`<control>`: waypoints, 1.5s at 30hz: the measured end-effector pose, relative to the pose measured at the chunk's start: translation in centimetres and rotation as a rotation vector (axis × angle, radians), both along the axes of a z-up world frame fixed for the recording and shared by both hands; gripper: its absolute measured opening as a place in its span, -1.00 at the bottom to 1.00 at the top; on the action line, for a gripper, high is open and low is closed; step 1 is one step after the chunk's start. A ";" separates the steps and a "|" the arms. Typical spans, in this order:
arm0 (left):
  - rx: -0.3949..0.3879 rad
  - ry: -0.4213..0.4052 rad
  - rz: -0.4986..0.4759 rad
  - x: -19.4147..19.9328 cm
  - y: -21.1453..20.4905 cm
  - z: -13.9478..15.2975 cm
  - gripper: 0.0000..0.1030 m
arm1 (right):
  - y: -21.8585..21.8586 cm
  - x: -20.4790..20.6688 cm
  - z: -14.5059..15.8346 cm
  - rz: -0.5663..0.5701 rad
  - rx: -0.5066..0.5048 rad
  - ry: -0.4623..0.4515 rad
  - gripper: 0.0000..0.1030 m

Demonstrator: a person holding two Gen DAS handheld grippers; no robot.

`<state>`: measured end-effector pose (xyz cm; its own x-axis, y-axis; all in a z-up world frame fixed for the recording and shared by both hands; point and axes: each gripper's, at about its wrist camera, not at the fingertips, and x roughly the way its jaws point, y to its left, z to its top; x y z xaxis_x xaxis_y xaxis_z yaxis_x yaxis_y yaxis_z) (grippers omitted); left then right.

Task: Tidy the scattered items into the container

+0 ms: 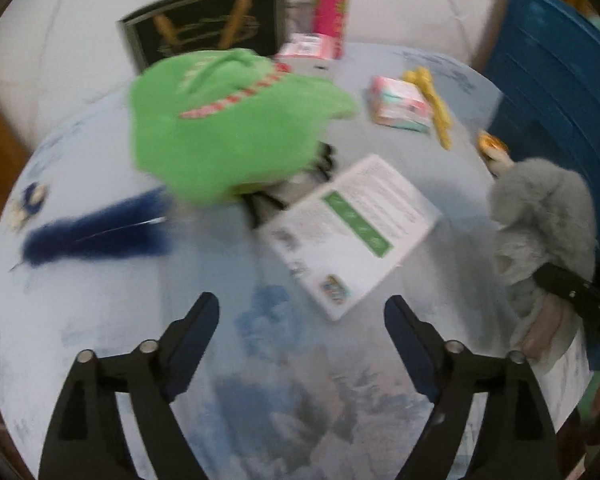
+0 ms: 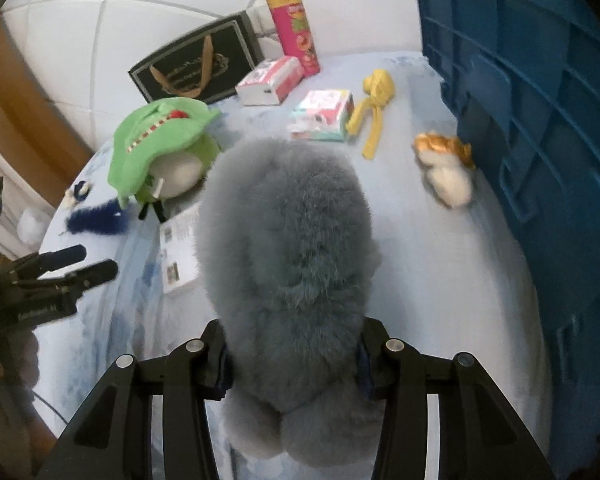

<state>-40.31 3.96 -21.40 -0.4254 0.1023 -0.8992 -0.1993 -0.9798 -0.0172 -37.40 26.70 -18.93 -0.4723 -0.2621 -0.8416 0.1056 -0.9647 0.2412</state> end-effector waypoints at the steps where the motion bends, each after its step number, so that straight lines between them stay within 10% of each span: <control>1: -0.011 -0.005 -0.012 -0.4 0.6 -0.5 0.67 | 0.2 0.0 -0.2 -0.004 0.000 -0.005 -0.12; 17: -0.126 0.001 0.040 -9.6 -0.5 -5.9 0.62 | 1.8 -2.4 0.0 -0.058 0.070 0.086 0.16; 21: -0.122 0.036 0.090 -11.0 -2.0 -5.9 0.61 | -2.1 -4.0 -0.6 0.071 0.000 0.039 -0.60; 25: -0.153 0.022 0.121 -12.3 -3.2 -7.3 0.57 | -5.7 -5.4 -3.0 0.150 -0.005 -0.033 -0.60; 36: -0.001 -0.056 0.052 -5.5 -3.1 -8.1 0.13 | -6.2 -5.6 -7.2 0.101 0.082 -0.138 -0.70; 45: -0.002 -0.114 0.088 -1.2 -4.6 -8.0 0.06 | -4.4 -3.9 -4.3 0.103 -0.169 -0.091 -0.93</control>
<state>-41.48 -0.67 -29.40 -0.3281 0.0675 -0.9422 -0.1096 -0.9934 -0.0330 -41.27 22.25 -23.19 -0.3603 -0.4455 -0.8196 0.1717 -0.8952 0.4112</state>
